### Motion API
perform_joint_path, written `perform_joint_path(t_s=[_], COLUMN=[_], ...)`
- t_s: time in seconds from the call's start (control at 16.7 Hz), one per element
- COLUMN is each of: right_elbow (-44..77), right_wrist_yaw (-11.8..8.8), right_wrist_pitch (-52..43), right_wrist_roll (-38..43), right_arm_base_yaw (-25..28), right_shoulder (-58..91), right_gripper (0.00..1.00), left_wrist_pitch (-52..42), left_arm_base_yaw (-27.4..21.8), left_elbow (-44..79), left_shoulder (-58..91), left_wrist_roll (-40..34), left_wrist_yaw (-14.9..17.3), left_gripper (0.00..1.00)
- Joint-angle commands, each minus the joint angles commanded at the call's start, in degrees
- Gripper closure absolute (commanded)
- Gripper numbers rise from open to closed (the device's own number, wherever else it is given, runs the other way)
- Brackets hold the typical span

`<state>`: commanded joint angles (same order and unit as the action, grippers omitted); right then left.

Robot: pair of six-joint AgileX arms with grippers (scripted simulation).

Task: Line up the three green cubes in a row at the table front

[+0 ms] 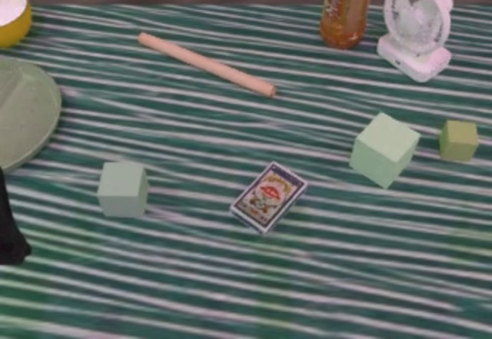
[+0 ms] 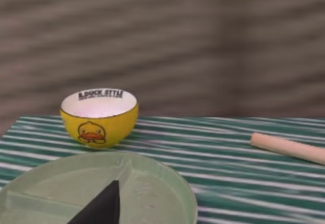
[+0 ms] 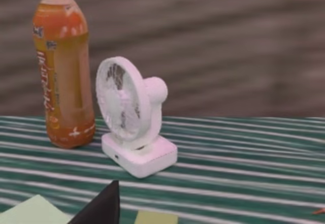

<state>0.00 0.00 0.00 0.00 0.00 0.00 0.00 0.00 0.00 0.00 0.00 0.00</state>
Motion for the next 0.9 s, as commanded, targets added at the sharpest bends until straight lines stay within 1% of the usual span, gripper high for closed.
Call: perform_joint_path(t_s=[0.24, 0.42, 0.66, 0.9], right_elbow=[1.73, 8.79, 24.96, 44.99], right_wrist_yaw=[0.04, 0.03, -0.11, -0.04], right_wrist_pitch=[-1.20, -5.76, -15.74, -28.77], right_wrist_roll=[0.25, 1.24, 3.30, 5.75], right_arm_base_yaw=[0.05, 0.38, 1.23, 2.19], right_shoulder=[1.73, 8.85, 26.56, 51.62], right_gripper=[0.00, 0.00, 0.00, 0.00], left_wrist_pitch=[0.00, 0.00, 0.00, 0.00], left_arm_base_yaw=[0.00, 0.00, 0.00, 0.00], left_elbow=[0.00, 0.00, 0.00, 0.00], left_shoulder=[0.00, 0.00, 0.00, 0.00], left_wrist_roll=[0.00, 0.00, 0.00, 0.00], left_wrist_yaw=[0.00, 0.00, 0.00, 0.00], left_gripper=[0.00, 0.00, 0.00, 0.00])
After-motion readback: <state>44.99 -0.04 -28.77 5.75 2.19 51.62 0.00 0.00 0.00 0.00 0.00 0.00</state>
